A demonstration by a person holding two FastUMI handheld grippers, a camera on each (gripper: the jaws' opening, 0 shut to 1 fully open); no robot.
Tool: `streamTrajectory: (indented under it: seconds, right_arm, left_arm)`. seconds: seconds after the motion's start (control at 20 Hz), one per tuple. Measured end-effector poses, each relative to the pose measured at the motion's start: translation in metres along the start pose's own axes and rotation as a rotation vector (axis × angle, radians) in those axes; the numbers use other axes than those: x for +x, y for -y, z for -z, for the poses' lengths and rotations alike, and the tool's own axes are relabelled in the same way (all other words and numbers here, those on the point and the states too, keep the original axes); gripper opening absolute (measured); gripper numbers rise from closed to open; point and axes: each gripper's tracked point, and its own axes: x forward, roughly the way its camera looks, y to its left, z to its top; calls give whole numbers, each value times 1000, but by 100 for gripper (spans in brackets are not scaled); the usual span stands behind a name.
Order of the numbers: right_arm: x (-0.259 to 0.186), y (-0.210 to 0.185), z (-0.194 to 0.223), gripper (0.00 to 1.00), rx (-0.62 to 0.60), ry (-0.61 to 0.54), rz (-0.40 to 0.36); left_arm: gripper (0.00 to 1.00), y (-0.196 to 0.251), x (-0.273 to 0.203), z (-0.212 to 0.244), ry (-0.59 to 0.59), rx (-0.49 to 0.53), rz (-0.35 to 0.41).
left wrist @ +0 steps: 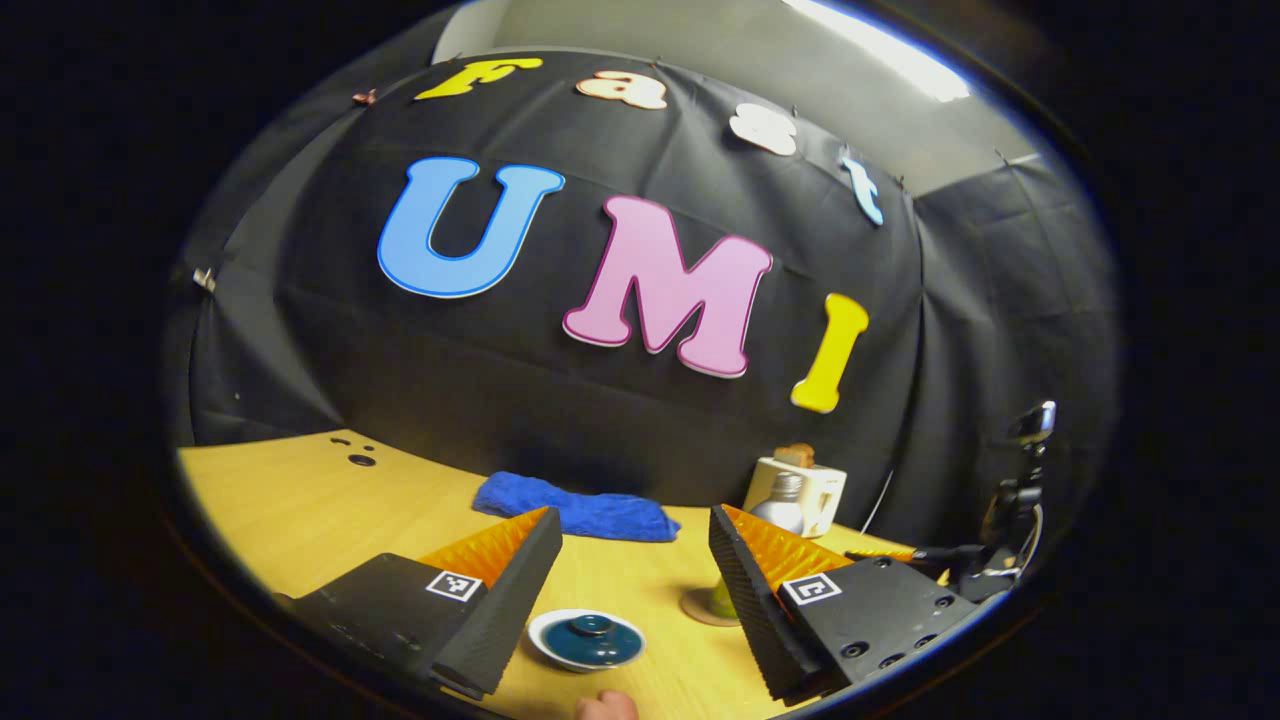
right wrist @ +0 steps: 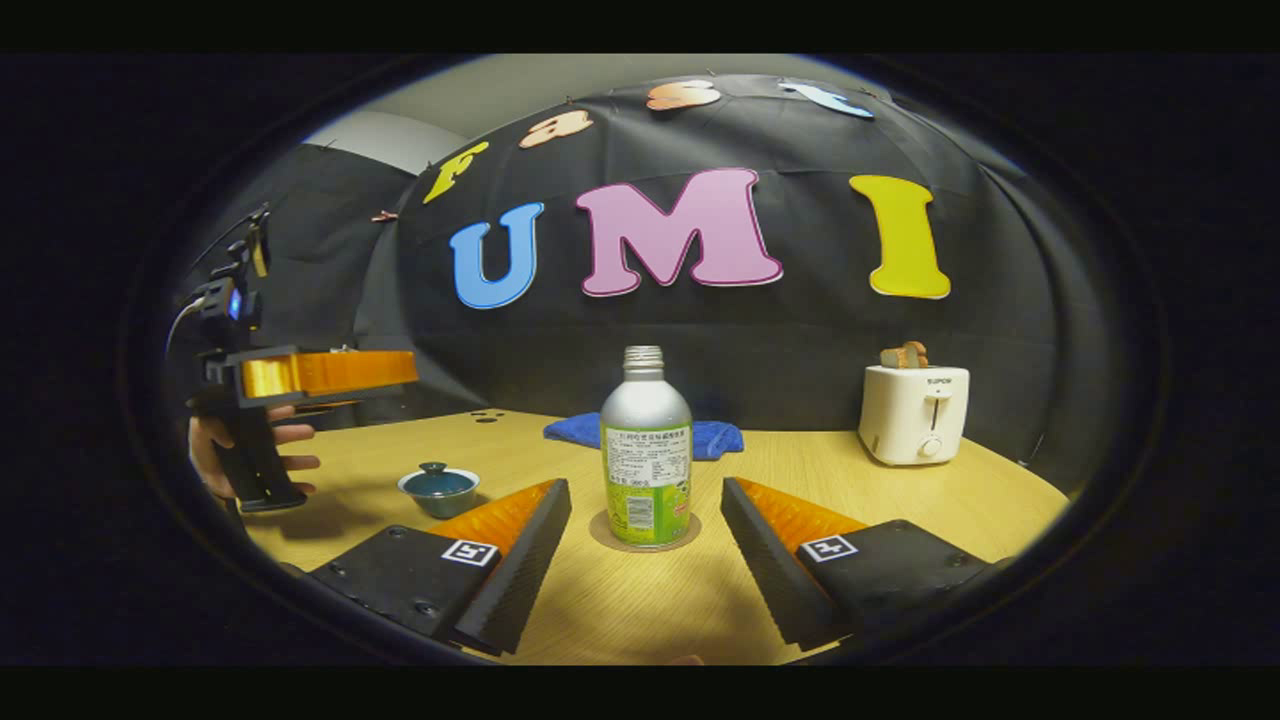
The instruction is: Open the teacup lid with one hand, grasp the water bottle and pour water into the teacup with the other hand; after pouring, place the water bottle on the coaster and then close the teacup lid.
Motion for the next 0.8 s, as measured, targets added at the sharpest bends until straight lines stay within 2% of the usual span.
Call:
streamTrajectory:
  seconds: [0.1, 0.2, 0.3, 0.5, 0.8]
  right_arm:
    - [-1, -2, 0, 94, 0, 0, 1]
    - [-4, -3, 0, 94, 0, 0, 2]
    - [-11, -6, 0, 94, 0, 2, 10]
    - [-16, -11, 0, 94, 1, 1, 3]
    - [-19, -12, 0, 94, 1, 1, 8]
  left_arm:
    - [94, 0, -13, 5, 12, 41, -15]
    - [94, -4, -20, 18, -17, 136, -52]
    - [94, 3, -23, 32, -42, 190, -61]
    - [94, 6, -22, 62, -98, 185, -59]
    - [94, 2, -22, 72, -148, 185, -56]
